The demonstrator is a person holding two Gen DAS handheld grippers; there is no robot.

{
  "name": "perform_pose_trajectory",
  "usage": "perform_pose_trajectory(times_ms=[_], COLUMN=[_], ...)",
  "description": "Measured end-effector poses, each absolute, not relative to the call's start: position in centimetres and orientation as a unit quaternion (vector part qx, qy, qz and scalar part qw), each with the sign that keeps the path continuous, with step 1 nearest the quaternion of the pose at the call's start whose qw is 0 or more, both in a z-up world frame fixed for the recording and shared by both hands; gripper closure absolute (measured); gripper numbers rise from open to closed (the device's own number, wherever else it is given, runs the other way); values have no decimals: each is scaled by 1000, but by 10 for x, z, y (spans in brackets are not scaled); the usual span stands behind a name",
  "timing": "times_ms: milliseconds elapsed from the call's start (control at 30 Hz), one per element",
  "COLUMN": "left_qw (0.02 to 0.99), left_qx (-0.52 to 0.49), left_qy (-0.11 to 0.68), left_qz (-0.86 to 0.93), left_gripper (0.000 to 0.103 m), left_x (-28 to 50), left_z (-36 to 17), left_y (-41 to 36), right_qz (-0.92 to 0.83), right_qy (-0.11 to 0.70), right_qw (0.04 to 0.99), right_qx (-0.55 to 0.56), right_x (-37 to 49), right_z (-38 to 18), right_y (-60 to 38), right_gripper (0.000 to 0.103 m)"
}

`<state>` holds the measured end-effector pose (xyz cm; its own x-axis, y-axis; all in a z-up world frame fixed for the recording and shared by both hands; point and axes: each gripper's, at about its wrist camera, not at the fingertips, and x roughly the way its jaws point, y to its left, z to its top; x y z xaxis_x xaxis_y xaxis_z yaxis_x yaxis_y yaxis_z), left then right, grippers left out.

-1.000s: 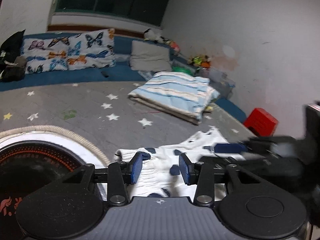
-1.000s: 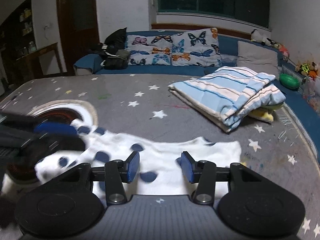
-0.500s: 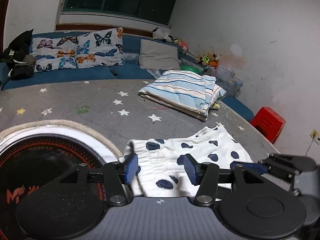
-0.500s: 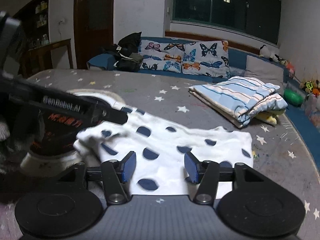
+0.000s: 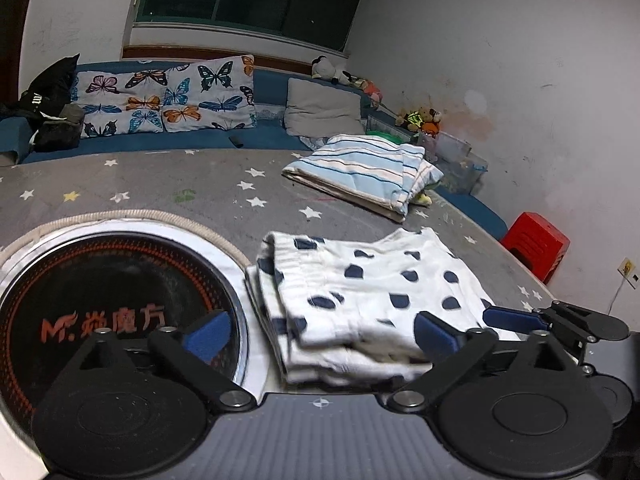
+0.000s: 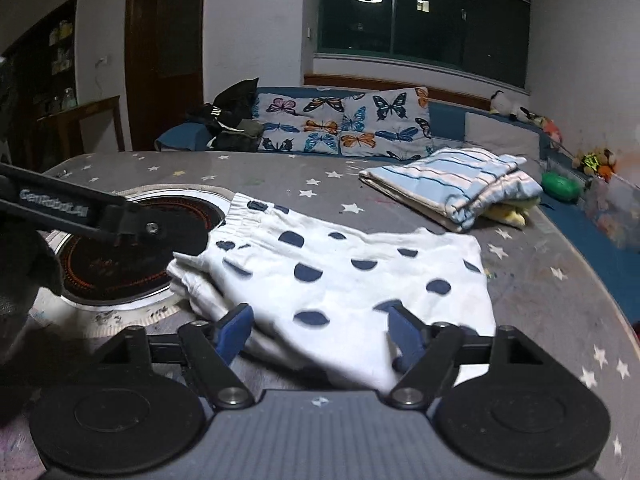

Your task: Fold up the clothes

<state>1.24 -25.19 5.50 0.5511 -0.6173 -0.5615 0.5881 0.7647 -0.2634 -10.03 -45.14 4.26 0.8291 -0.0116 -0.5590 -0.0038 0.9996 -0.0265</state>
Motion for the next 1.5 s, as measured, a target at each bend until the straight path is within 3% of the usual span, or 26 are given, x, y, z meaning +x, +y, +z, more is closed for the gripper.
perform_pose_trajectory(times_ms=[133, 400, 1500], left_qw=[878, 879, 887], left_qx=[-19, -20, 4], left_qy=[330, 329, 322], left_qz=[-346, -344, -332], left_gripper=[0, 0, 0], left_x=[-1, -18, -83], left_z=[54, 50, 48], left_y=[-248, -236, -225], right_qz=[-11, -25, -114], right_qy=[292, 285, 293], right_qw=[956, 958, 948], right_qx=[-4, 3, 43], right_x=[-109, -127, -181], right_z=[41, 44, 36], right_y=[-449, -439, -426], right_gripper=[19, 0, 0])
